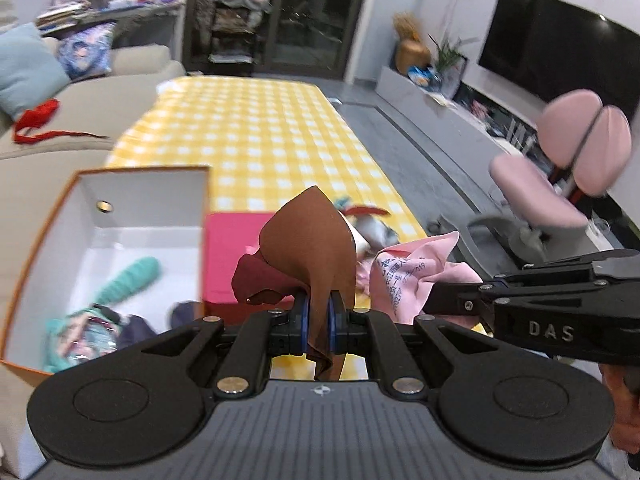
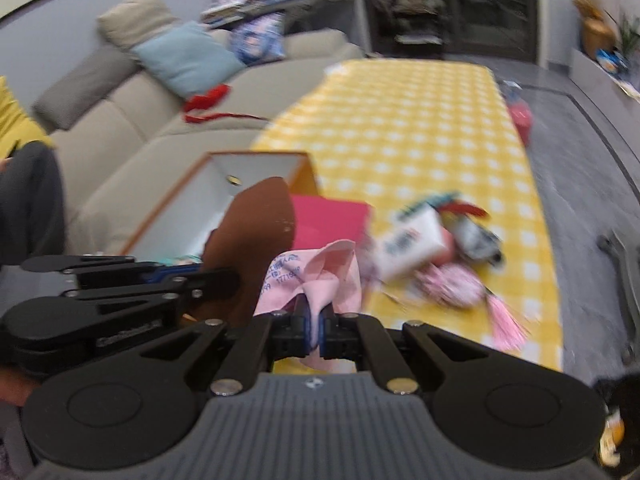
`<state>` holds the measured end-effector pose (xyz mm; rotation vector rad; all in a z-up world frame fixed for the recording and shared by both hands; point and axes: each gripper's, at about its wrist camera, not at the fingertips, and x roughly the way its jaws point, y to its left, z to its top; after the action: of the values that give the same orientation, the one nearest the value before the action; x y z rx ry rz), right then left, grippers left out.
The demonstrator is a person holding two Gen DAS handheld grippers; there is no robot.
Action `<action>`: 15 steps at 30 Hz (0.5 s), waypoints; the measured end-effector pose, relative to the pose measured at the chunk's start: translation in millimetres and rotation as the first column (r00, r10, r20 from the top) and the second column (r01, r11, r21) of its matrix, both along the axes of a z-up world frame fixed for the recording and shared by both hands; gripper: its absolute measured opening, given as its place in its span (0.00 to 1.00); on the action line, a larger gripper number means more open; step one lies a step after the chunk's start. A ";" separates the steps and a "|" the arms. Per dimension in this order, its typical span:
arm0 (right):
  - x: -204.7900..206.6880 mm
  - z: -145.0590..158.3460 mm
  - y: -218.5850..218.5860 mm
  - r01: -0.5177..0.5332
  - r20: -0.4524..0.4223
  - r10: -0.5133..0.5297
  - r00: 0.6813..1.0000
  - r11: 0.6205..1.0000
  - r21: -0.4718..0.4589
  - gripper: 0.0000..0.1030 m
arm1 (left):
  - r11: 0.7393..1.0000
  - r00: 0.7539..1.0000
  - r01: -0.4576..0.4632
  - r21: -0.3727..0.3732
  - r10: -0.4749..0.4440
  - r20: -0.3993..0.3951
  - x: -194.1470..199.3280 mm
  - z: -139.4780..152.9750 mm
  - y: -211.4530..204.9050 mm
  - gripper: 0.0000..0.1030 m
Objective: Organize soft objects
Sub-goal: 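Carry both cloths into the white storage box and open both tools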
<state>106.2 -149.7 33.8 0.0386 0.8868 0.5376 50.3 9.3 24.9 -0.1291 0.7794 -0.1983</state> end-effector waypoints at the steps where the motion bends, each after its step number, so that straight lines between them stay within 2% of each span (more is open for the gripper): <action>1: 0.2 4.2 7.6 -0.018 0.011 0.018 1.000 1.000 0.006 0.00 | 1.000 1.000 -0.015 -0.003 0.015 0.009 -0.5 3.3 7.7 0.10; 5: 4.2 20.2 41.7 -0.100 0.047 0.099 0.994 0.994 0.030 0.00 | 0.998 0.997 -0.066 0.000 0.066 0.047 -4.0 15.5 40.2 0.10; 9: 11.9 27.3 81.4 -0.187 0.079 0.186 0.979 0.982 0.009 0.00 | 0.995 0.994 -0.096 0.017 0.095 0.057 1.4 19.9 66.8 0.10; 15: 33.2 17.4 141.5 -0.286 0.078 0.290 0.954 0.956 -0.060 0.00 | 0.988 0.988 -0.149 0.039 0.147 0.041 18.5 17.2 105.5 0.10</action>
<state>139.4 -8.2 51.2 -0.1598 0.8255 0.7845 68.9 114.8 42.2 -0.1421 0.7322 -0.0432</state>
